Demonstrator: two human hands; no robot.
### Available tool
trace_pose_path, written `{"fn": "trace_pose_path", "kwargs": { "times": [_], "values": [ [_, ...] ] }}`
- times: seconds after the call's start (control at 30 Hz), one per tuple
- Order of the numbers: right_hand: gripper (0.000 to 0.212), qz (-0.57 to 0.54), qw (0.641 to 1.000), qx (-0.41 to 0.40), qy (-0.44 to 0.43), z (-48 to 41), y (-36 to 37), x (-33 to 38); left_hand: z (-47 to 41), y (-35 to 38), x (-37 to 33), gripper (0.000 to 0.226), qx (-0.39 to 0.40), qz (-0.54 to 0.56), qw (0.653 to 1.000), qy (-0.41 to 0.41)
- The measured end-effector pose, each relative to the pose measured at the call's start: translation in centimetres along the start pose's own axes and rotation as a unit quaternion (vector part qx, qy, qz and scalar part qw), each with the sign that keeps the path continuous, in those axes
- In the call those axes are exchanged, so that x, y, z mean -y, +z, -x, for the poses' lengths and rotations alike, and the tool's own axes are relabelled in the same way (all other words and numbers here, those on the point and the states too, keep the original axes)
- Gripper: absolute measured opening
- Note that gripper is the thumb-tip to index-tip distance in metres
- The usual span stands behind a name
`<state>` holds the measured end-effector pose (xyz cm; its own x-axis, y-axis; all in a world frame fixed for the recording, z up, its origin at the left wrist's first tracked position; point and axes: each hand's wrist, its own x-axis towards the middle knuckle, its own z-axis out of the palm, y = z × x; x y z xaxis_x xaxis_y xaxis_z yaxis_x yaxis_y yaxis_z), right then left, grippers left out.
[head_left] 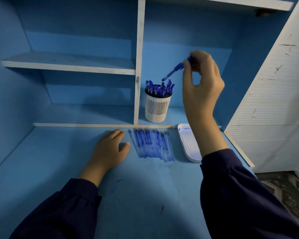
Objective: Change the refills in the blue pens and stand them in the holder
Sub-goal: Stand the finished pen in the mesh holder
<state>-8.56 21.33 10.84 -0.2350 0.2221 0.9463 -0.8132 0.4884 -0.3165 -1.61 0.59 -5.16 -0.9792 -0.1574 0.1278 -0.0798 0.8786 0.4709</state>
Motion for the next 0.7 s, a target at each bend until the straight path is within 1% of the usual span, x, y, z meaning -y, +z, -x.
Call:
{"fn": "trace_pose_path", "kwargs": {
  "times": [0.1, 0.27, 0.33, 0.43, 0.47, 0.6, 0.7],
  "values": [
    [0.013, 0.024, 0.999, 0.038, 0.007, -0.3, 1.7, -1.2, -0.2, 0.2, 0.1, 0.059, -0.001, -0.015, 1.0, 0.002],
    [0.015, 0.057, 0.984, 0.157, 0.056, 0.9, 4.2, -3.8, -0.7, 0.5, 0.4, 0.058, 0.016, -0.033, 0.999, 0.004],
    [0.015, 0.072, 0.975, 0.193, 0.085, 1.2, 4.8, -5.0, -0.7, 0.5, 0.5, 0.066, 0.018, -0.047, 0.999, 0.008],
    [0.013, 0.091, 0.96, 0.238, 0.119, 1.6, 5.3, -6.7, -0.6, 0.5, 0.6, 0.093, 0.007, -0.055, 0.998, 0.014],
    [0.012, 0.092, 0.956, 0.252, 0.121, 1.9, 5.3, -7.3, -0.6, 0.6, 0.7, 0.1, 0.002, -0.053, 0.998, 0.017],
    [0.015, 0.086, 0.951, 0.288, 0.078, 2.7, 4.9, -8.5, -0.5, 0.6, 0.7, 0.103, -0.011, -0.053, 0.998, 0.016],
    [0.024, 0.098, 0.941, 0.321, 0.043, 3.5, 4.4, -8.4, -0.4, 0.5, 0.5, 0.102, -0.01, -0.057, 0.998, 0.018]
  ]
}}
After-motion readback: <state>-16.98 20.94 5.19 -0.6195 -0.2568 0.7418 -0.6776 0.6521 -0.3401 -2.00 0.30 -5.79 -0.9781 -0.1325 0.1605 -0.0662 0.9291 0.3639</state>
